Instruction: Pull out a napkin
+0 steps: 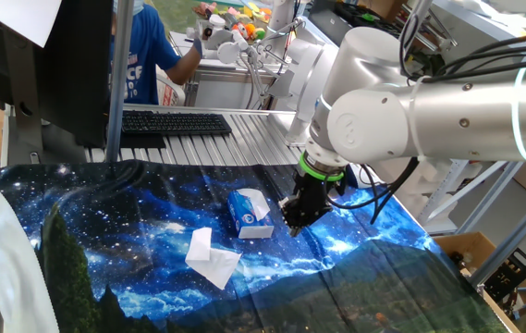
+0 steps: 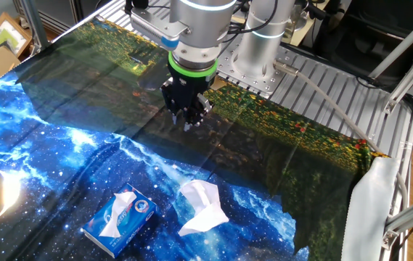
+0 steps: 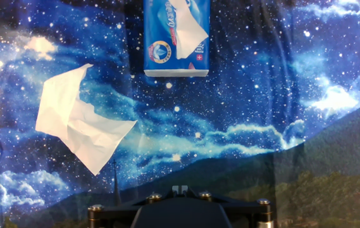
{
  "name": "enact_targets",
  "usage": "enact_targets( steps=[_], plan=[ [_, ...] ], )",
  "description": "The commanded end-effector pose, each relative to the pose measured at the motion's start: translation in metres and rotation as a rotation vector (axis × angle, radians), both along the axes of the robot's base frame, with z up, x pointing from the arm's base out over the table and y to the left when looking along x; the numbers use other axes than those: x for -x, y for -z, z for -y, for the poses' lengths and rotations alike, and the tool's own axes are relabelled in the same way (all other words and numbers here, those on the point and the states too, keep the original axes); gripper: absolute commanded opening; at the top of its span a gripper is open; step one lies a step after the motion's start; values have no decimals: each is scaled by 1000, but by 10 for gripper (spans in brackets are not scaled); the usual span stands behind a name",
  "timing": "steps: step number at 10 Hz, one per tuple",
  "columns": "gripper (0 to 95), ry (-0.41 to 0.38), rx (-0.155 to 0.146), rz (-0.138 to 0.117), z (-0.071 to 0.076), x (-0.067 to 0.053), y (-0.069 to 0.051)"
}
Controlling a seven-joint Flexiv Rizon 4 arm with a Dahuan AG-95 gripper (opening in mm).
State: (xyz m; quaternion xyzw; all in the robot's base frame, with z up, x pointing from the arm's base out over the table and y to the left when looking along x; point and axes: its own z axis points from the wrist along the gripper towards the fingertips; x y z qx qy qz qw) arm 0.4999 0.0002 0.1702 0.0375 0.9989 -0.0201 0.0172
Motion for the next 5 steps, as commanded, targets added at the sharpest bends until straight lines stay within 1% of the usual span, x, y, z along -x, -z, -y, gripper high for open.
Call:
enact_targets(
  steps=[1, 5],
  plan=[
    [0, -6, 1, 1, 0, 0, 0],
    [0, -6, 2, 2, 0, 0, 0]
  ],
)
